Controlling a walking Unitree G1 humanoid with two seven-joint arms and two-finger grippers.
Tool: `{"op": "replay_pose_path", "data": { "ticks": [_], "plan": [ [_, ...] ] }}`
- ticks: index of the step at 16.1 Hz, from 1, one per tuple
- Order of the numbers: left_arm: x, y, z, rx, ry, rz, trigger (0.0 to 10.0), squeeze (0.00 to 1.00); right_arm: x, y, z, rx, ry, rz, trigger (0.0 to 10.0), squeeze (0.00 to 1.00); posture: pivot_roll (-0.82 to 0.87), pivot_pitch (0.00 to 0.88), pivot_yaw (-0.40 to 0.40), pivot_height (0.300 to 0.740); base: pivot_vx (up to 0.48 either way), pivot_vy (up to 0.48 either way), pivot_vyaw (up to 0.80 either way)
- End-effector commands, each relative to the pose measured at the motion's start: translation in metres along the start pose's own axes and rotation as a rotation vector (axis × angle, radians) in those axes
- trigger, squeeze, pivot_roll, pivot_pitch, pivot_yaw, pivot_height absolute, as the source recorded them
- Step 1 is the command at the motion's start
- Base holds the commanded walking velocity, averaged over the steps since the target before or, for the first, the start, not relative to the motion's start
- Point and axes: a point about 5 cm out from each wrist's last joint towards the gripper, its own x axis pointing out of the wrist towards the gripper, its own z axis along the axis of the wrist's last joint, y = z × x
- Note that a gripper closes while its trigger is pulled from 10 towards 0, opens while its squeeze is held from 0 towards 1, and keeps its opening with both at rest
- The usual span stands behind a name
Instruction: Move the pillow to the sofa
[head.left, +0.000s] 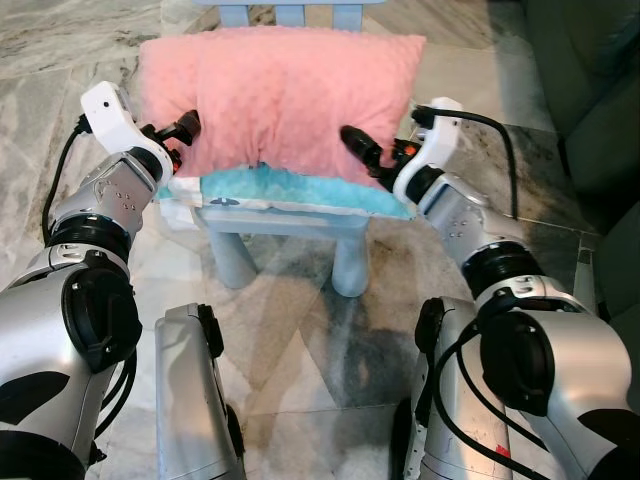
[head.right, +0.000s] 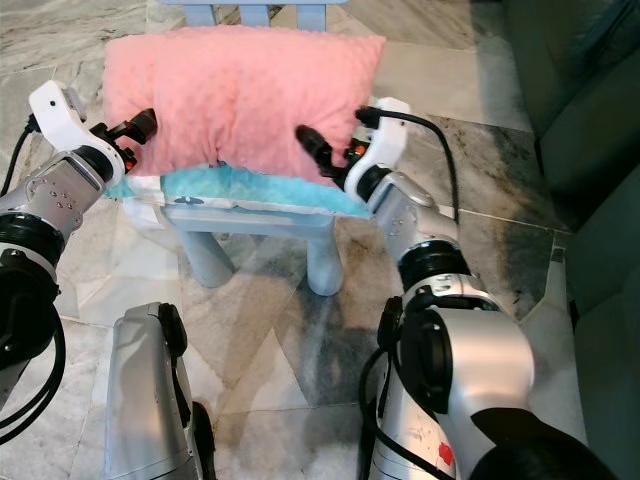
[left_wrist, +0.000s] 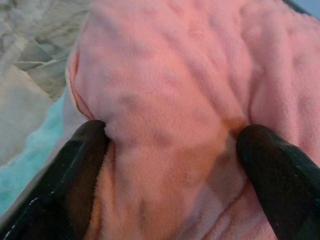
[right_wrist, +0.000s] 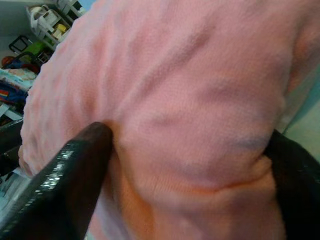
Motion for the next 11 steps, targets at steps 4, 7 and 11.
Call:
{"op": "replay_pose_path", "data": {
  "ticks": [4, 7, 11],
  "plan": [
    [-0.004, 0.009, -0.021, 0.008, 0.09, -0.035, 0.0, 0.0, 0.001, 0.006, -0.008, -0.034, 0.036, 0.057, 0.0, 0.0, -0.04, 0.296, 0.034, 0.387, 0.0, 0.0, 0.0],
    [-0.006, 0.014, -0.023, -0.011, 0.086, -0.012, 0.0, 0.0, -0.003, 0.002, -0.012, -0.036, 0.048, 0.058, 0.0, 0.0, -0.05, 0.302, 0.032, 0.387, 0.0, 0.0, 0.0],
    [-0.008, 0.021, -0.022, -0.014, 0.069, 0.017, 0.0, 0.0, -0.002, 0.004, -0.016, -0.052, 0.055, 0.068, 0.0, 0.0, -0.05, 0.306, 0.029, 0.387, 0.0, 0.0, 0.0]
  ]
}}
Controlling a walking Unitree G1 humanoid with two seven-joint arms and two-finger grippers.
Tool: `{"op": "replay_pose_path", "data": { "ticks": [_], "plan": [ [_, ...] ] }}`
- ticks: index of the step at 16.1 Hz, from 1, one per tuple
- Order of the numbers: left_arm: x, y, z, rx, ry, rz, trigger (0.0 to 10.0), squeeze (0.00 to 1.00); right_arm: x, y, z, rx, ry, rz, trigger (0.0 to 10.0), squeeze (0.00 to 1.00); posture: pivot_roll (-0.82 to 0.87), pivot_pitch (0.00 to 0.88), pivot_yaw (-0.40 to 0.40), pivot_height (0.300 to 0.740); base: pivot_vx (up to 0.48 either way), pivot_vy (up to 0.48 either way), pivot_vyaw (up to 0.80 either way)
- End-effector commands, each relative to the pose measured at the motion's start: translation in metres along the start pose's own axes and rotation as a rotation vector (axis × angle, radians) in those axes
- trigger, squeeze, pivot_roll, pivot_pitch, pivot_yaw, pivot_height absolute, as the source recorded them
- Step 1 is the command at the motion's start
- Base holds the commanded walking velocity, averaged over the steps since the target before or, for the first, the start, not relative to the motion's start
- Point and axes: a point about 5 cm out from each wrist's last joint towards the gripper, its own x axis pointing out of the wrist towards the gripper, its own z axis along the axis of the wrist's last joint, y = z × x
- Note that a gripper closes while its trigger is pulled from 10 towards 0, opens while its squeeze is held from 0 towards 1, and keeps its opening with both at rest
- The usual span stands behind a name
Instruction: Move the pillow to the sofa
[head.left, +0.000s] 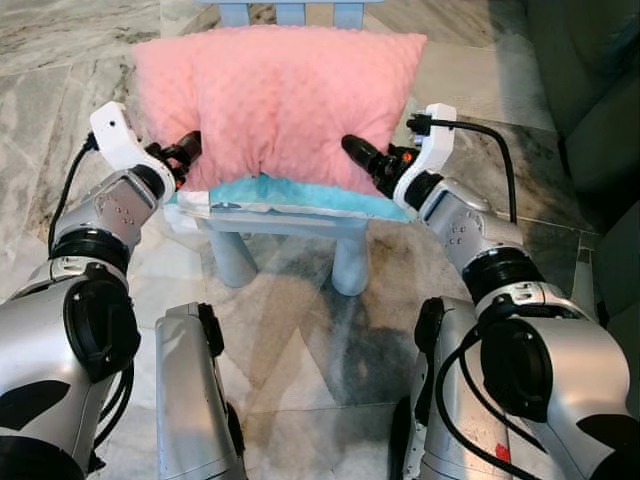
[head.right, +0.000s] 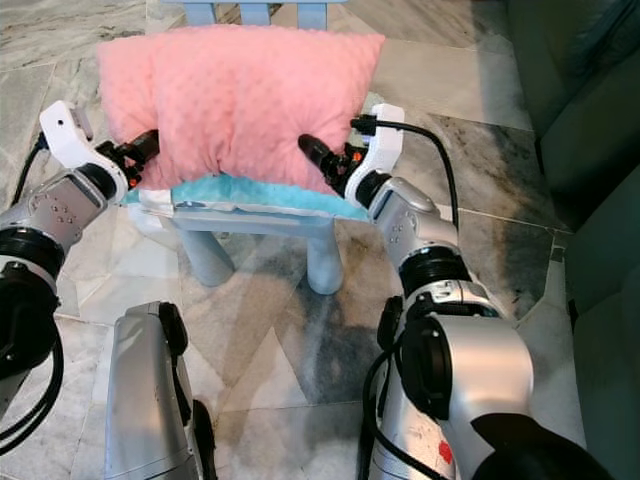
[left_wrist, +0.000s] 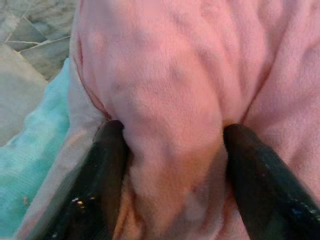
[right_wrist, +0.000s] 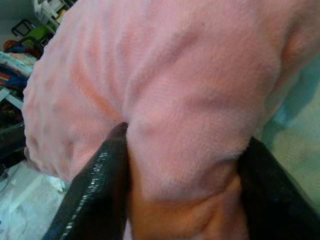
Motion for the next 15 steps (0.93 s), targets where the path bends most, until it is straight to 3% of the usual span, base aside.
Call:
{"op": "replay_pose_path", "data": {
  "ticks": [1, 8, 15],
  "plan": [
    [-0.003, 0.01, -0.007, -0.003, 0.025, 0.037, 0.0, 0.0, 0.002, 0.006, -0.01, -0.006, 0.03, 0.035, 0.0, 0.0, -0.05, 0.306, 0.029, 0.387, 0.0, 0.0, 0.0],
    [-0.005, 0.016, -0.009, 0.001, 0.012, 0.071, 0.0, 0.0, 0.0, 0.006, -0.012, -0.054, 0.022, 0.043, 0.0, 0.0, -0.05, 0.32, 0.023, 0.387, 0.0, 0.0, 0.0],
    [-0.009, 0.021, 0.013, 0.062, -0.089, 0.076, 0.0, 0.0, 0.003, 0.019, 0.007, -0.126, -0.052, 0.139, 0.0, 0.0, -0.05, 0.258, 0.022, 0.387, 0.0, 0.0, 0.0]
  ]
}}
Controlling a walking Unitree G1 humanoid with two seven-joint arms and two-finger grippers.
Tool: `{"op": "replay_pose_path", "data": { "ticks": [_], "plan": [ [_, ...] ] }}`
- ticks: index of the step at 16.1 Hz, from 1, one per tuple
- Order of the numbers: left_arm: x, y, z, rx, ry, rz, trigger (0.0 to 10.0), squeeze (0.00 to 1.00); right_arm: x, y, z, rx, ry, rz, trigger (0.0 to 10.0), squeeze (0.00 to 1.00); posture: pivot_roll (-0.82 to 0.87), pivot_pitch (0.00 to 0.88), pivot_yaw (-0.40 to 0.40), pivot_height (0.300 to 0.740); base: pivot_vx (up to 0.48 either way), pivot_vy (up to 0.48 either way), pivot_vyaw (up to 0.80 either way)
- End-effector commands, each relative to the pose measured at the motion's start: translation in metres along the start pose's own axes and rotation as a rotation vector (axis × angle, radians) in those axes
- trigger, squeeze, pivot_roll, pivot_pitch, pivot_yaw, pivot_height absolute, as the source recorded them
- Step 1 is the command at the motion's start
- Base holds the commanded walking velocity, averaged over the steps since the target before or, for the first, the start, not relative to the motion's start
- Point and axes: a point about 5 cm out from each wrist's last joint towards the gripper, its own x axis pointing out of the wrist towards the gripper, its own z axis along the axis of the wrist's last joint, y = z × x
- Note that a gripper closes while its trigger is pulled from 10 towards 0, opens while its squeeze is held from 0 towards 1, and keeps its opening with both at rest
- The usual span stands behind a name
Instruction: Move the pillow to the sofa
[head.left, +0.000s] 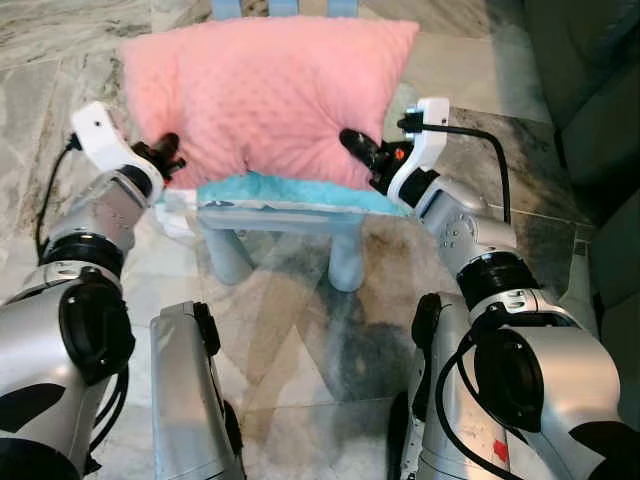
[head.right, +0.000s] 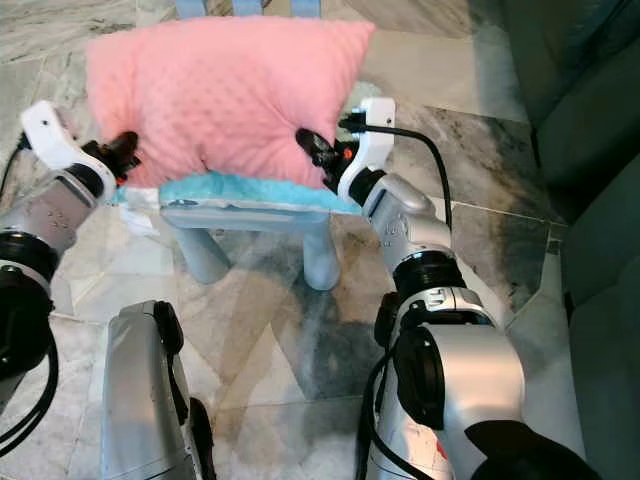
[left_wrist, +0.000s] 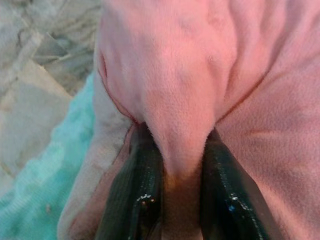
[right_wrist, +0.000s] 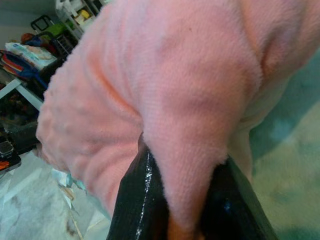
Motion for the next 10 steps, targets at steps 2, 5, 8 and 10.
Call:
{"op": "replay_pose_path", "data": {
  "ticks": [2, 5, 8, 10],
  "plan": [
    [-0.004, 0.009, 0.013, 0.07, -0.054, -0.008, 0.0, 0.0, -0.003, 0.004, 0.008, -0.04, -0.033, 0.037, 0.0, 0.0, -0.06, 0.192, 0.021, 0.387, 0.0, 0.0, 0.0],
    [-0.009, 0.015, 0.009, 0.118, -0.094, -0.056, 0.0, 0.0, -0.021, 0.004, 0.002, -0.136, -0.053, 0.018, 0.0, 0.0, -0.07, 0.102, 0.018, 0.387, 0.0, 0.0, 0.0],
    [-0.019, 0.031, -0.024, 0.119, -0.074, -0.047, 0.0, 0.0, -0.045, 0.0, -0.016, -0.154, -0.059, -0.08, 0.0, 0.0, -0.09, 0.0, 0.022, 0.387, 0.0, 0.0, 0.0],
    [-0.026, 0.035, -0.042, 0.12, -0.096, -0.051, 0.0, 0.0, -0.06, 0.0, -0.029, -0.191, -0.042, -0.144, 0.0, 0.0, -0.1, 0.0, 0.032, 0.387, 0.0, 0.0, 0.0]
  ]
}}
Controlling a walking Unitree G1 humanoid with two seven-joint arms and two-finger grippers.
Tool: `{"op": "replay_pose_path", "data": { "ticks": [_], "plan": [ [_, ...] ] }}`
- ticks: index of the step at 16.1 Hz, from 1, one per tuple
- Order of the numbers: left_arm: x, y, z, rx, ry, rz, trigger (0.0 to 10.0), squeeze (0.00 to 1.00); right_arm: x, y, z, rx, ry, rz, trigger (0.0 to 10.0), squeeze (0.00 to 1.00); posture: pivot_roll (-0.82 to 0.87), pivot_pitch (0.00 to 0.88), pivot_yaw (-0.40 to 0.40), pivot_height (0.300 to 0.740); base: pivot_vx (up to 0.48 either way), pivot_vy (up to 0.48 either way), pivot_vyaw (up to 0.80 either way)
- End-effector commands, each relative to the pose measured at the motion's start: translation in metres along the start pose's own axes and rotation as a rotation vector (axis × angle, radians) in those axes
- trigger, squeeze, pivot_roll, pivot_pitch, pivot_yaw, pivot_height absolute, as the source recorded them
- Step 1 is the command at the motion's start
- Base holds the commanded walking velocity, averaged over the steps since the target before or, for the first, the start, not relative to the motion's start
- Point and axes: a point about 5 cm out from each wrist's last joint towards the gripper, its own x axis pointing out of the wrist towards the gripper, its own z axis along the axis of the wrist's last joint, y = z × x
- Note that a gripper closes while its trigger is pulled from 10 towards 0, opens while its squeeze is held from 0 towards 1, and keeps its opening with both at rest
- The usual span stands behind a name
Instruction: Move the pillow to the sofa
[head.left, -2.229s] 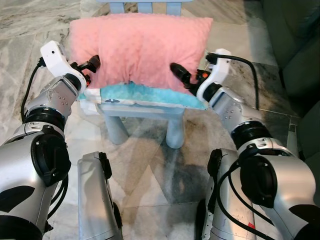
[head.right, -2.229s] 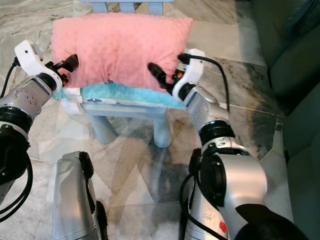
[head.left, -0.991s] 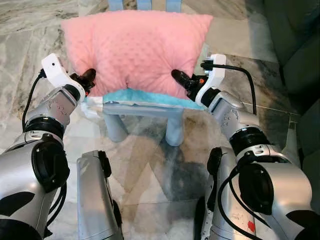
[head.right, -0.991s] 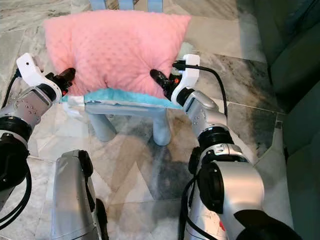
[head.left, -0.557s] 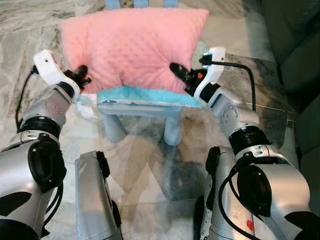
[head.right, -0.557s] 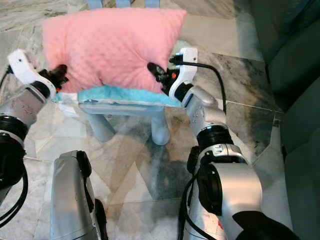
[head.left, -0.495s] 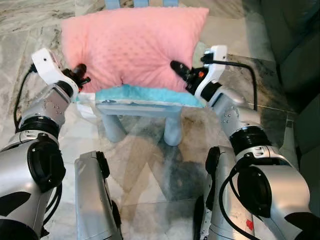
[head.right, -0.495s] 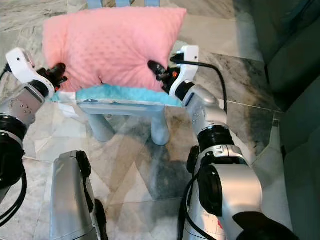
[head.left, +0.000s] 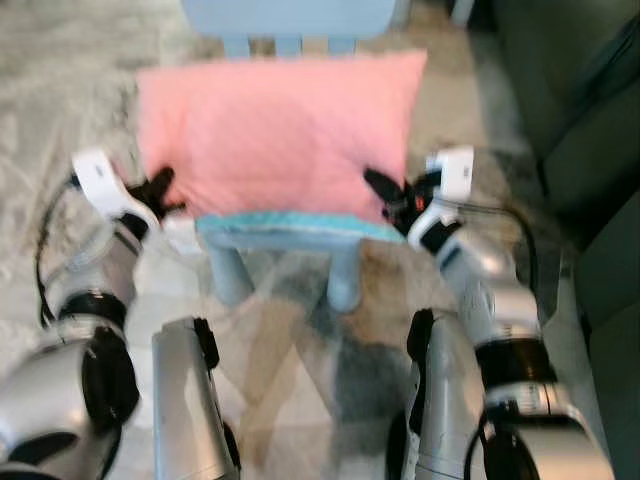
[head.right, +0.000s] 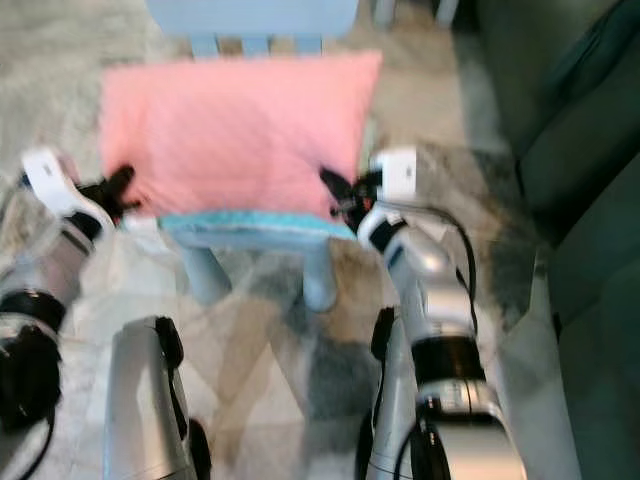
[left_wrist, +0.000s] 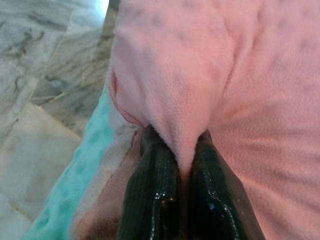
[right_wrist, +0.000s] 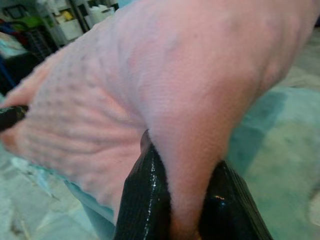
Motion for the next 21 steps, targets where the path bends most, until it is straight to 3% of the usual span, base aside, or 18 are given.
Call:
{"op": "replay_pose_path", "data": {
  "ticks": [1, 5, 7, 10, 13, 14, 15, 16, 17, 18, 19, 21],
  "plan": [
    [-0.009, 0.009, -0.002, 0.008, -0.054, 0.041, 0.0, 0.0, -0.009, 0.001, 0.004, -0.075, -0.025, -0.03, 0.0, 0.0, -0.11, 0.0, 0.04, 0.387, 0.0, 0.0, 0.0],
    [-0.014, 0.003, -0.021, 0.027, -0.075, 0.064, 0.0, 0.0, -0.018, 0.003, -0.011, -0.082, 0.008, -0.091, 0.0, 0.0, -0.12, 0.0, 0.041, 0.387, 0.0, 0.0, 0.0],
    [-0.012, -0.003, -0.015, 0.067, -0.139, 0.074, 0.0, 0.0, -0.021, 0.009, -0.016, -0.106, 0.017, -0.104, 0.0, 0.0, -0.13, 0.0, 0.037, 0.387, 0.0, 0.0, 0.0],
    [-0.008, -0.016, 0.0, 0.091, -0.224, 0.054, 0.0, 0.0, -0.027, 0.006, -0.01, -0.147, -0.014, -0.169, 0.0, 0.0, -0.14, 0.0, 0.042, 0.387, 0.0, 0.0, 0.0],
    [-0.021, -0.047, -0.021, 0.114, -0.22, -0.058, 0.0, 0.0, -0.045, 0.012, -0.012, -0.167, -0.009, -0.245, 0.0, 0.0, -0.13, 0.0, 0.052, 0.387, 0.0, 0.0, 0.0],
    [-0.03, -0.055, -0.03, 0.116, -0.211, -0.086, 0.0, 0.0, -0.052, 0.013, -0.014, -0.179, 0.012, -0.28, 4.4, 0.0, -0.14, 0.0, 0.057, 0.387, 0.0, 0.0, 0.0],
    [-0.038, -0.064, -0.04, 0.121, -0.192, -0.105, 0.0, 0.0, -0.059, 0.015, -0.015, -0.211, 0.035, -0.317, 10.0, 0.0, -0.15, 0.0, 0.056, 0.387, 0.0, 0.0, 0.0],
    [-0.04, -0.067, -0.045, 0.128, -0.185, -0.109, 0.0, 0.0, -0.061, 0.015, -0.016, -0.218, 0.044, -0.335, 10.0, 0.0, -0.15, 0.0, 0.055, 0.387, 0.0, 0.0, 0.0],
    [-0.043, -0.071, -0.052, 0.134, -0.16, -0.115, 2.2, 0.0, -0.064, 0.015, -0.014, -0.234, 0.052, -0.375, 10.0, 0.0, -0.16, 0.0, 0.052, 0.387, 0.0, 0.0, 0.0],
    [-0.044, -0.074, -0.056, 0.125, -0.137, -0.113, 8.9, 0.0, -0.066, 0.014, -0.013, -0.256, 0.055, -0.409, 10.0, 0.0, -0.16, 0.0, 0.051, 0.387, 0.0, 0.0, 0.0],
    [-0.045, -0.079, -0.058, 0.118, -0.112, -0.113, 10.0, 0.0, -0.067, 0.014, -0.013, -0.262, 0.068, -0.426, 10.0, 0.0, -0.16, 0.0, 0.051, 0.387, 0.0, 0.0, 0.0],
    [-0.044, -0.084, -0.056, 0.115, -0.106, -0.117, 10.0, 0.0, -0.063, 0.008, -0.006, -0.264, 0.055, -0.455, 10.0, 0.0, -0.16, 0.0, 0.048, 0.387, 0.0, 0.0, 0.0]
  ]
}}
